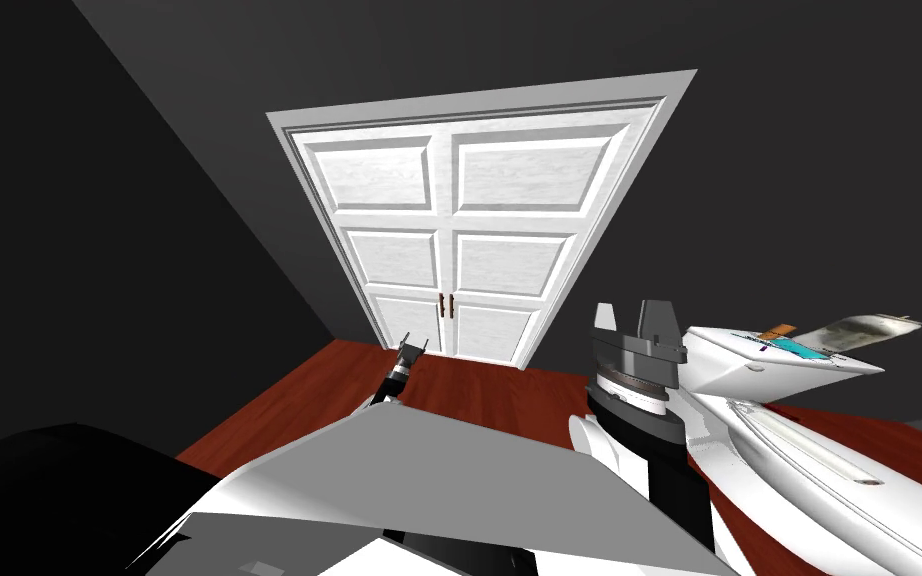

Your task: Pull the door open

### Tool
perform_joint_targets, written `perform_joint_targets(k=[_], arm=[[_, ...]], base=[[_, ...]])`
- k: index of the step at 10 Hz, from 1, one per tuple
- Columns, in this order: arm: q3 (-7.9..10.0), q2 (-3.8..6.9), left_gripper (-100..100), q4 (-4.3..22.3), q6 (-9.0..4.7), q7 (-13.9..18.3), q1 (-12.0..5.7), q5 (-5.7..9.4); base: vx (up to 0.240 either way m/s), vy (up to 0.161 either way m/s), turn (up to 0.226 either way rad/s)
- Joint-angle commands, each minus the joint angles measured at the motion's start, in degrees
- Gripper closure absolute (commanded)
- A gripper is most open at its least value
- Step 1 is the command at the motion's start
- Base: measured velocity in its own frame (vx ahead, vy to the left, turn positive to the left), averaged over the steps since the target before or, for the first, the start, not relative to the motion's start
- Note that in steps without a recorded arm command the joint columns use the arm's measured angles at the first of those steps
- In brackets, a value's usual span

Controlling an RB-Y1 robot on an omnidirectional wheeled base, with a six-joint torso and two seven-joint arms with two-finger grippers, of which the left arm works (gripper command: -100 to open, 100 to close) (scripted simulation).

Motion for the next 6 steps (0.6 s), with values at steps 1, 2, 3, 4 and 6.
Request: perform_joint_targets(k=[1, 2, 3, 4, 6], arm=[[-0.41, 0.31, -100, 2.2, -0.35, 2.3, -0.74, 0.55], [-0.64, 0.60, -100, 3.5, -0.56, 3.7, -1.11, 0.91], [-0.64, 0.60, -100, 3.5, -0.56, 3.7, -1.11, 0.91], [-0.87, 0.88, -100, 4.8, -0.78, 5.1, -1.48, 1.26], [-1.30, 1.40, -100, 7.1, -1.18, 7.7, -2.17, 1.90]], base=[[0.087, -0.018, 0.008], [0.091, -0.020, 0.002], [0.060, -0.019, 0.003], [0.057, -0.015, 0.003], [0.094, -0.025, 0.003]])
